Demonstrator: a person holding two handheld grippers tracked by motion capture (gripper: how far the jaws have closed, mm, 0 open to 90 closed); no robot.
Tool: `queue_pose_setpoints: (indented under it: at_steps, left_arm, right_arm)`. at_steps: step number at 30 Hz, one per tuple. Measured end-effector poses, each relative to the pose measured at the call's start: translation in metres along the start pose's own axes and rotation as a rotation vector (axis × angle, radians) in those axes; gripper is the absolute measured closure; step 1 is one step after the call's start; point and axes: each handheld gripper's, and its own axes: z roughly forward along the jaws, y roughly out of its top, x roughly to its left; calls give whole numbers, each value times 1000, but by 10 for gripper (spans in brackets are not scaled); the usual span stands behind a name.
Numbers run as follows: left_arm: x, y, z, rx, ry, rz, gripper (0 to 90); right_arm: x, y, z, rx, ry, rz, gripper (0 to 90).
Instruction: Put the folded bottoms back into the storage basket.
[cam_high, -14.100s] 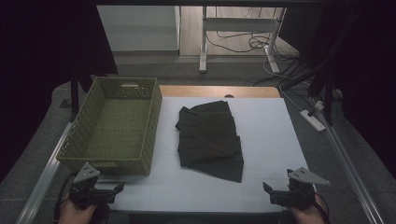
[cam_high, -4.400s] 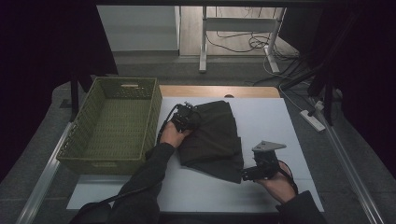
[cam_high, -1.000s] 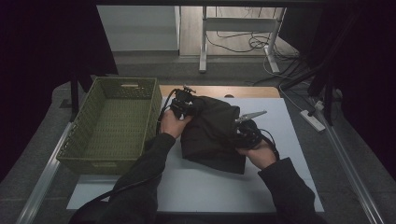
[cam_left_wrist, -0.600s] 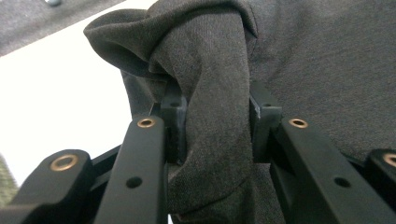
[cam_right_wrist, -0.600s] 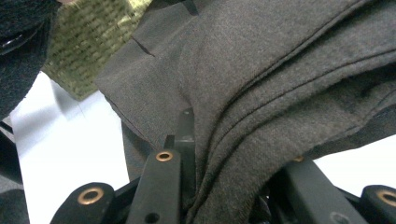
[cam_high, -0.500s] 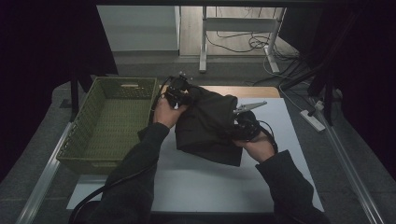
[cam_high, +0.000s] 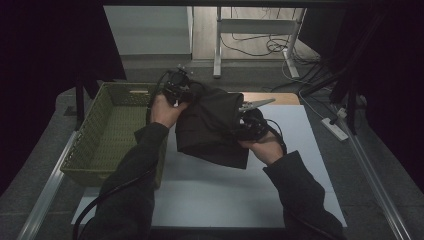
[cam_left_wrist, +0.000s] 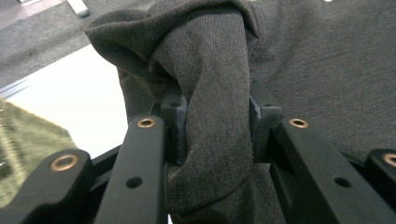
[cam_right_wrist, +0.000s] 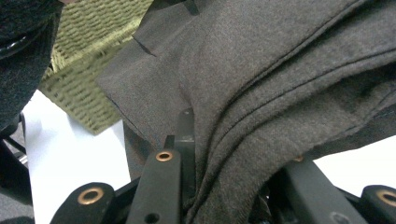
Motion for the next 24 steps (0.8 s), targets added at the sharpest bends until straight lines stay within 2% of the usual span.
queue_pose_setpoints:
  at_steps: [15, 24]
  left_arm:
    - [39, -4, -43, -10, 46, -27, 660]
    - [63, -17, -66, -2, 71, -53, 660]
  right_arm:
    - [20, 39, 27, -30, 39, -39, 718]
    - [35, 59, 48, -31, 65, -67, 717]
